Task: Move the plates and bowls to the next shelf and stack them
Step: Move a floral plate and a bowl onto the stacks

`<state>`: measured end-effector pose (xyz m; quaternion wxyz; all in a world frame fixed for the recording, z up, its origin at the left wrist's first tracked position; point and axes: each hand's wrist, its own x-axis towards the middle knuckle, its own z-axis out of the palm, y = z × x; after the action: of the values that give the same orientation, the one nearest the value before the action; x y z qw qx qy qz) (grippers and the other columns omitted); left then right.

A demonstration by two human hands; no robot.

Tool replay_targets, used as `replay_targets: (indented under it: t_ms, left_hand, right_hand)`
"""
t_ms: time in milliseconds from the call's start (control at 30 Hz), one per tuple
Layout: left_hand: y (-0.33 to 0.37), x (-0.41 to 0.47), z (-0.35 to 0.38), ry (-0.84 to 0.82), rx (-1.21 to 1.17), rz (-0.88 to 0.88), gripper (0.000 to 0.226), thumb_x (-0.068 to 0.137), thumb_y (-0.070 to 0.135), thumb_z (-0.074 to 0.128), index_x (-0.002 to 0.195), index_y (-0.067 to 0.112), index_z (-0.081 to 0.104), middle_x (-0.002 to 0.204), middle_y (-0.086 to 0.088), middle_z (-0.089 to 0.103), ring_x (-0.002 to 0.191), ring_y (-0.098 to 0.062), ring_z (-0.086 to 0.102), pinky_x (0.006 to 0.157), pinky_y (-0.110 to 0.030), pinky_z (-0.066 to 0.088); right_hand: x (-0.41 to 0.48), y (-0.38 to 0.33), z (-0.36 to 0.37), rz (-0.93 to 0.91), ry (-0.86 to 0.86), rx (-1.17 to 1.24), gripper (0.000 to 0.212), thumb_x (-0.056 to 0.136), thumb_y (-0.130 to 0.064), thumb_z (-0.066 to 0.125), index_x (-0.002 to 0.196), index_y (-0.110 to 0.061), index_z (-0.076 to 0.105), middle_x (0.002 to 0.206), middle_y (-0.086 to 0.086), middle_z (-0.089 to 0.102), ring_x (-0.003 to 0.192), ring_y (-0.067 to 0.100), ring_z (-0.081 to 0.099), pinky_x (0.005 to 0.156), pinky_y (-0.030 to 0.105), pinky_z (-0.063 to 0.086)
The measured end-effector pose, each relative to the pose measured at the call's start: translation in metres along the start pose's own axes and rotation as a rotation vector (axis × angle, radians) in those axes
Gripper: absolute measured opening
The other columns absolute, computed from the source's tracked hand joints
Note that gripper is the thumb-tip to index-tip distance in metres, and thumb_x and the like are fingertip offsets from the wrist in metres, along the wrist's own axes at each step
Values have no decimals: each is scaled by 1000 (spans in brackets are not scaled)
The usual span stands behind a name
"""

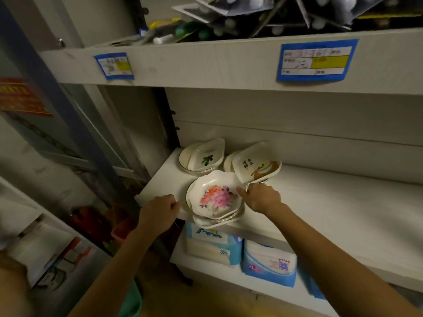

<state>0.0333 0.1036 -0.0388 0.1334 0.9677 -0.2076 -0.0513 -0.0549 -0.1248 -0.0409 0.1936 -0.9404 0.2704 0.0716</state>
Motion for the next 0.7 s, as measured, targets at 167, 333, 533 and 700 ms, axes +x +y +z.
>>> replay_targets:
  t_ms: [167,333,533,700]
  left_hand:
    - [-17,10,1,-58,-6,36,36,95,31,44,61,24,35,69,0,49,71,-15,50,67,-25,35]
    - [-26,18,5,-94,-10,54,40,95,32,42,58,23,34,61,3,42,70,-15,48,68,-27,36]
    - [-20,32,13,-172,-96,3,44,97,38,34,63,13,46,65,-2,49,74,-21,50,71,-31,37]
    - [-1,48,25,-261,-183,-24,51,95,47,36,97,4,64,86,-10,61,81,-24,56,72,-29,38]
  right_hand:
    - [10,-15,9,140,20,-46,40,94,-40,40,114,-11,59,114,8,64,106,24,60,81,30,42]
    - [13,-19,5,166,45,20,35,95,-31,38,111,-8,59,112,12,63,103,27,59,84,34,45]
    - [0,17,-12,172,137,60,34,95,-30,32,90,-10,59,91,12,60,77,25,53,70,33,44]
    - [-31,64,-23,284,206,150,38,97,-28,34,82,-5,60,72,8,56,65,22,51,61,29,41]
